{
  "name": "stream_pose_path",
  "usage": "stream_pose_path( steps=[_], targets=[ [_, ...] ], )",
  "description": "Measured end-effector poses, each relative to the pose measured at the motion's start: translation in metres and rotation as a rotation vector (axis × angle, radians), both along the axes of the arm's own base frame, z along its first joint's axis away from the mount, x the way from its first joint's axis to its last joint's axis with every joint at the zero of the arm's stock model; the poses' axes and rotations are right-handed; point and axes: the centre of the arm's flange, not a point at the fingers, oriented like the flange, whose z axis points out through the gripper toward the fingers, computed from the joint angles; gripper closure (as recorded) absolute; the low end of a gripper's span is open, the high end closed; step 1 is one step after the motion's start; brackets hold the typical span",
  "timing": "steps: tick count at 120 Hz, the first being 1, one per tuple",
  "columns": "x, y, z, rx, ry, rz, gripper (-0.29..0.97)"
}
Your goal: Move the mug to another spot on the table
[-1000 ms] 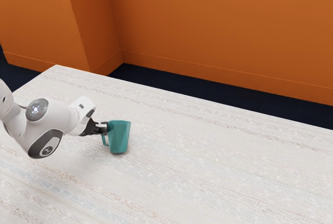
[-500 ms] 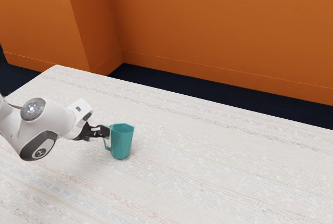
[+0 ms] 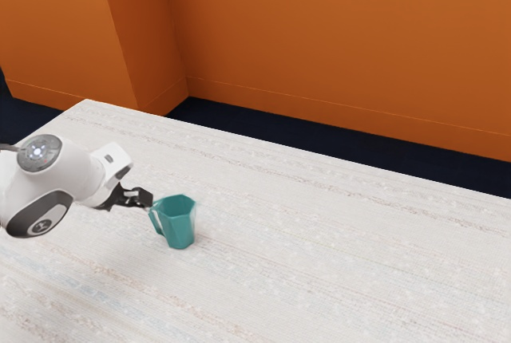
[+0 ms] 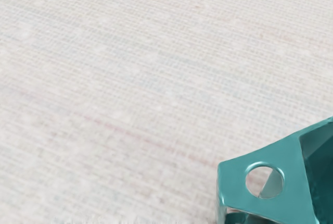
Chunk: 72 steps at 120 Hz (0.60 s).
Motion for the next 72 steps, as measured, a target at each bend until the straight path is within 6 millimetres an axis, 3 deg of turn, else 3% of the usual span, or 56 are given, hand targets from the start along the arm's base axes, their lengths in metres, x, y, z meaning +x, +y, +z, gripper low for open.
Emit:
stream_pose_path(
  steps=[11, 27, 37, 66, 72],
  targets=[
    [0.001, -0.003, 0.008, 0.028, 0.018, 0.004, 0.01],
    [0.005, 0.003, 0.040, 0.073, -0.003, 0.034, 0.00],
    [0.020, 0.009, 0.060, 0.088, -0.005, 0.070, 0.00],
    [0.109, 0.025, 0.156, -0.065, 0.075, 0.290, 0.00],
    [0.119, 0.026, 0.166, -0.082, 0.116, 0.299, 0.00]
  ],
)
